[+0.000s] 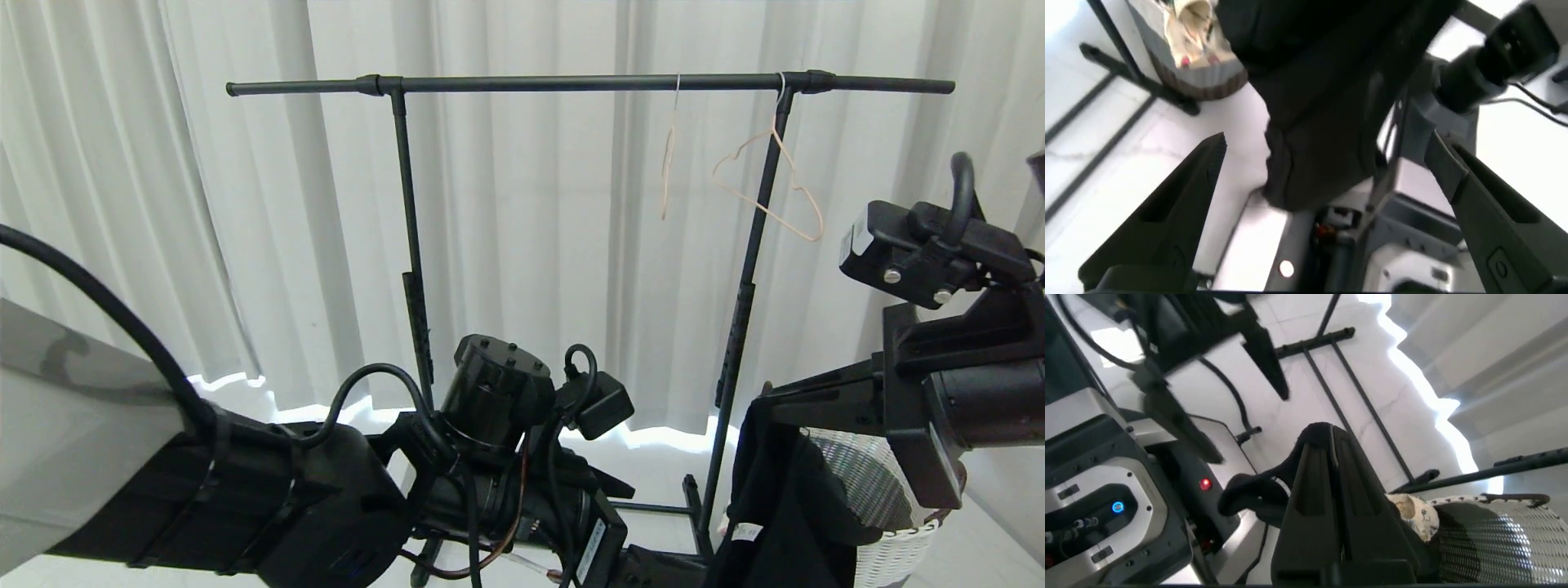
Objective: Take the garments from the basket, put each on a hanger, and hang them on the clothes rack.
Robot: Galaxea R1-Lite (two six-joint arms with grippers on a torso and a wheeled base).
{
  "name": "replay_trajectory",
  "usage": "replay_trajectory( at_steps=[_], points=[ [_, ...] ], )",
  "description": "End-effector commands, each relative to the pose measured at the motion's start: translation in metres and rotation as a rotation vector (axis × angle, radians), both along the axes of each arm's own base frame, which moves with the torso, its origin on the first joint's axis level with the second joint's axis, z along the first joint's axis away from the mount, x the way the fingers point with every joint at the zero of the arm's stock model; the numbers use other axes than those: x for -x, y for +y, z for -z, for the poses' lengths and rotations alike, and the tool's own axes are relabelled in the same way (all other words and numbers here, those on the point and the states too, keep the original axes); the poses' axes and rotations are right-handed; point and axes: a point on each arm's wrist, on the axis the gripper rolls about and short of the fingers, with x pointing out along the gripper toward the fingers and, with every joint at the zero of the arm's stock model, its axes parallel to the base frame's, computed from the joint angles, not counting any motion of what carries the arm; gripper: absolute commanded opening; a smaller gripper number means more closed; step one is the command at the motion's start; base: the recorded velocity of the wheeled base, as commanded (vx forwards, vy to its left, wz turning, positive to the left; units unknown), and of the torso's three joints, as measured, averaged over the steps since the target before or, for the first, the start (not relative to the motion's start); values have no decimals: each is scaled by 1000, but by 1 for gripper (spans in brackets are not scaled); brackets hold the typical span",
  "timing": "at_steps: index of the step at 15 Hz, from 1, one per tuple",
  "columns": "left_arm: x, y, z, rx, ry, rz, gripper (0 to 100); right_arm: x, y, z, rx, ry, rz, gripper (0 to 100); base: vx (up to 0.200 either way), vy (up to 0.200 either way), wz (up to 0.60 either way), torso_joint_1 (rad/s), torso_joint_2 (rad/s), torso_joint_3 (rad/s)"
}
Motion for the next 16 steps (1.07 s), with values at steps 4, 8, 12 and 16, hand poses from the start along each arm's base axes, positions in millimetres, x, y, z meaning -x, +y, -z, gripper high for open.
replay_trajectory(
  at_steps=[4, 8, 12, 16],
  points=[
    [-17, -24, 15, 7, 11, 29, 100, -1, 2, 0, -9, 19, 11, 0, 0, 0, 0, 0, 0, 0],
    [-16, -24, 20, 17, 25, 60, 100, -1, 2, 3, -3, 29, 11, 0, 0, 0, 0, 0, 0, 0],
    [-15, -24, 20, 19, 18, 64, 100, -3, 2, 6, 3, 36, 22, 0, 0, 0, 0, 0, 0, 0],
    [-13, -20, 22, 11, 24, 62, 100, -4, 2, 6, 4, 37, 26, 0, 0, 0, 0, 0, 0, 0]
  ],
)
